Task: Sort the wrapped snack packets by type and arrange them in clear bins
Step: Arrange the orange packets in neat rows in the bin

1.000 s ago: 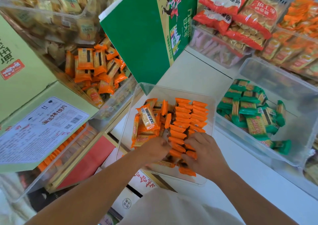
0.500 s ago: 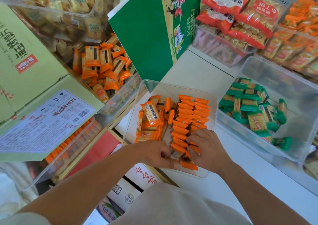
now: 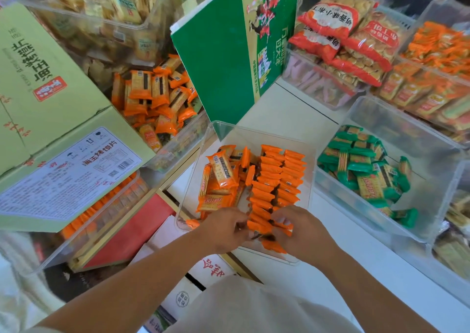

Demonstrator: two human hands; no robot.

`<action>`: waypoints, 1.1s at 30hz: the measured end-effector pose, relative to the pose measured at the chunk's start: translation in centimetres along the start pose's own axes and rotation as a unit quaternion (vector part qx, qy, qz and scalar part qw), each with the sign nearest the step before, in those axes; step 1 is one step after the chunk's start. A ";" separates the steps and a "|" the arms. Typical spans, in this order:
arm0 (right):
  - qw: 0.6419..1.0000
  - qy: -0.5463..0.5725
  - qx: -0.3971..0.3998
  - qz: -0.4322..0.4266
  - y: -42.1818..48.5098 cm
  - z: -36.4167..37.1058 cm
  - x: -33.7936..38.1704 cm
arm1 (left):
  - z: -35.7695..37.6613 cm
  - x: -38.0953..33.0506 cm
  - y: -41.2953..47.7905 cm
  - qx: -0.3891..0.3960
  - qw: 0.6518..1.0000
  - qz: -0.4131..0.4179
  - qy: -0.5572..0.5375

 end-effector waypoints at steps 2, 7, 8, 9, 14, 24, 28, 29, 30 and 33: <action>0.999 -0.025 0.046 -0.013 0.2 0.9 0.4 | 0.4 0.0 0.3 0.002 1.000 -0.018 0.017; 0.992 -0.112 0.055 0.023 1.6 2.8 0.3 | 0.7 -0.7 1.7 0.006 0.992 -0.062 0.107; 0.989 -0.136 0.056 0.022 1.8 3.2 0.3 | 0.9 -0.6 1.9 0.004 0.989 -0.077 0.124; 0.986 -0.157 0.057 0.018 2.0 3.4 0.3 | 1.0 -0.4 2.2 0.007 0.986 -0.086 0.140; 0.983 -0.141 -0.111 -0.049 2.4 0.2 -0.5 | -0.8 0.0 2.3 -0.017 0.995 -0.074 0.058; 0.976 -0.171 -0.134 0.032 2.3 -0.2 -4.0 | -1.1 -0.2 2.1 -0.097 0.976 -0.130 -0.145; 0.979 -0.153 -0.125 0.048 1.5 0.4 -3.5 | -0.5 0.3 0.9 -0.099 0.974 -0.134 -0.155; 0.980 -0.138 -0.132 0.048 1.2 0.3 -3.4 | -0.7 0.1 0.6 -0.098 0.975 -0.132 -0.151; 0.982 -0.113 -0.146 0.044 0.9 0.1 -3.3 | -1.1 -0.1 0.6 -0.103 0.975 -0.128 -0.147; 0.977 -0.032 -0.211 0.028 1.1 -1.9 -2.9 | -3.6 -0.6 1.1 -0.147 0.971 -0.110 -0.155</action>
Point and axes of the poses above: each hand's wrist, its own y-axis towards the middle knuckle, its own z-axis out of the palm, x = y × z, the point moved 4 cm from there along y, towards the middle knuckle, and after that the axes turned 1 degree about -z, right-handed, at the moved point
